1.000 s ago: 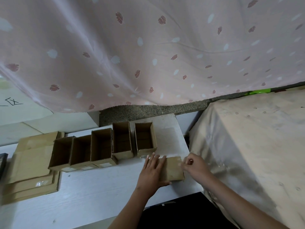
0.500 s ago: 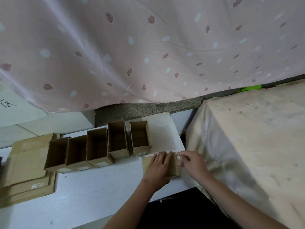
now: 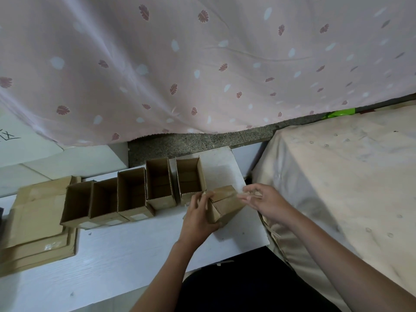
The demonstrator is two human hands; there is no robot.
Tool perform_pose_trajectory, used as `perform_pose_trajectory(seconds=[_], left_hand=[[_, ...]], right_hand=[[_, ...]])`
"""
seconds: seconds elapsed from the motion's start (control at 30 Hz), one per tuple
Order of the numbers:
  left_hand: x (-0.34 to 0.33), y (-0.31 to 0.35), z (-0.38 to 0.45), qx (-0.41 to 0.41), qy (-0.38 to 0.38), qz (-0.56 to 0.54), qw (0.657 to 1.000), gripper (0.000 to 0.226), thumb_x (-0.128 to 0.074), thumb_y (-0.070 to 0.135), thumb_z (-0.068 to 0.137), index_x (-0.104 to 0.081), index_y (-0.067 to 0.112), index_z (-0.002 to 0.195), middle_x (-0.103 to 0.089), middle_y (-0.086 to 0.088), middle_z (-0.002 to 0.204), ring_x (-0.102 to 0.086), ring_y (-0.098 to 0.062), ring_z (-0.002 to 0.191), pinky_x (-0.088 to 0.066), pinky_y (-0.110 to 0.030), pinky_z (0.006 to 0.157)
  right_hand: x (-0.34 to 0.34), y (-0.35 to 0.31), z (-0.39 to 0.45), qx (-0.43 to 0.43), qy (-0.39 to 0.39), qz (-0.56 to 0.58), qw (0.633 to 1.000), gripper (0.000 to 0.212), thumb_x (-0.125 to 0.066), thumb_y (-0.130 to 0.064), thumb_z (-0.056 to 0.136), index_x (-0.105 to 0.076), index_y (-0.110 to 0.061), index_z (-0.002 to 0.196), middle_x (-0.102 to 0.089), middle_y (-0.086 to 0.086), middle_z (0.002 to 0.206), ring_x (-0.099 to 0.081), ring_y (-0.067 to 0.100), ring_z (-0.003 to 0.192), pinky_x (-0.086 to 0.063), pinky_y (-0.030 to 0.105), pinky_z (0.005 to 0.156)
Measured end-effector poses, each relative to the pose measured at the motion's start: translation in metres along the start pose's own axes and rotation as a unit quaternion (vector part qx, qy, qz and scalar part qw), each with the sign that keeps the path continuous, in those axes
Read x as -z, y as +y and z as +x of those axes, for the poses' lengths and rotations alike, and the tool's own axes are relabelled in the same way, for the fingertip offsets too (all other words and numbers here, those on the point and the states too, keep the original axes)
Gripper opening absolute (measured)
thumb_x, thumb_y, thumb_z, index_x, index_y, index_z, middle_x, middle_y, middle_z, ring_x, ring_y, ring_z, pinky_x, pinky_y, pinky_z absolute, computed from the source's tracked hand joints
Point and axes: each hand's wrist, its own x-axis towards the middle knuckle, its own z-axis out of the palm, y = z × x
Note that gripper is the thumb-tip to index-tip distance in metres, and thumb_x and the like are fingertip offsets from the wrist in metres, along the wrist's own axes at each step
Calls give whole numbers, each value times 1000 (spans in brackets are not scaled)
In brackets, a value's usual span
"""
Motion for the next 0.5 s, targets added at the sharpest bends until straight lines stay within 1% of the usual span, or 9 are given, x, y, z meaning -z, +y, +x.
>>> perform_pose_trajectory(seconds=[0.03, 0.1, 0.13, 0.17, 0.23, 0.27, 0.33, 0.4, 0.5], left_hand=[[0, -1, 0, -1, 2, -11, 1000, 88, -87, 39, 64, -34, 43, 135, -30, 11, 141, -44, -16, 122, -55, -35, 89], [-2, -2, -1, -8, -6, -19, 1000, 85, -88, 36, 64, -34, 41, 130, -31, 14, 139, -45, -12, 118, -50, -25, 88], [-4, -2, -2, -9, -12, -18, 1000, 83, -88, 34, 65, -34, 40, 129, -32, 14, 137, -45, -12, 117, -50, -25, 88], [-5, -3, -3, -9, -18, -14, 1000, 82, -87, 32, 66, -34, 37, 127, -32, 13, 136, -46, -13, 116, -51, -26, 88], [-6, -6, -4, -4, -20, -5, 1000, 80, -86, 25, 67, -32, 33, 125, -32, 10, 134, -47, -16, 114, -53, -29, 85], [-5, -7, -3, -2, -19, -3, 1000, 79, -85, 21, 67, -32, 31, 124, -31, 9, 132, -48, -18, 113, -53, -29, 83], [-5, -9, -3, 4, -22, -2, 1000, 78, -83, 15, 68, -31, 27, 125, -29, 6, 134, -47, -21, 115, -52, -27, 82], [-6, -10, -3, 7, -20, -4, 1000, 80, -81, 12, 69, -31, 25, 129, -26, 3, 138, -44, -24, 119, -50, -24, 83], [-7, -12, -6, 15, -23, 7, 1000, 93, -78, 10, 72, -24, 25, 147, -20, -1, 149, -39, -29, 130, -52, -29, 89]], right_hand=[[3, -1, 0, 15, 8, -20, 1000, 20, -50, 4, 99, -64, -4, 112, -72, 6, 111, -71, 17, 106, -53, 33, 99], [10, -6, 0, 57, 44, -120, 990, 20, -57, -2, 98, -73, -6, 108, -72, -11, 98, -70, -1, 90, -52, 15, 89], [13, -9, 0, 75, 54, -186, 978, 19, -60, -6, 97, -77, -11, 105, -69, -19, 95, -64, -11, 81, -45, 5, 81], [14, -12, 1, 82, 51, -237, 967, 18, -63, -10, 96, -78, -14, 104, -65, -19, 100, -59, -13, 83, -39, 2, 78], [15, -14, 2, 70, 0, -304, 950, 17, -63, -18, 97, -78, -18, 104, -53, -4, 114, -51, 1, 108, -30, 8, 87], [13, -14, 2, 51, -40, -318, 946, 18, -61, -22, 98, -77, -17, 100, -49, 2, 115, -49, 9, 115, -28, 11, 87], [6, -11, 1, 32, -95, -299, 949, 24, -56, -22, 101, -77, -10, 99, -55, 5, 115, -58, 17, 109, -37, 19, 86], [-2, -11, 0, 41, -76, -229, 970, 17, -62, -14, 97, -78, -10, 100, -67, -4, 103, -68, 16, 93, -48, 23, 84], [-8, -8, 0, 27, -67, -147, 986, 11, -77, -9, 84, -77, -15, 93, -77, 3, 81, -75, 15, 81, -55, 26, 84]])
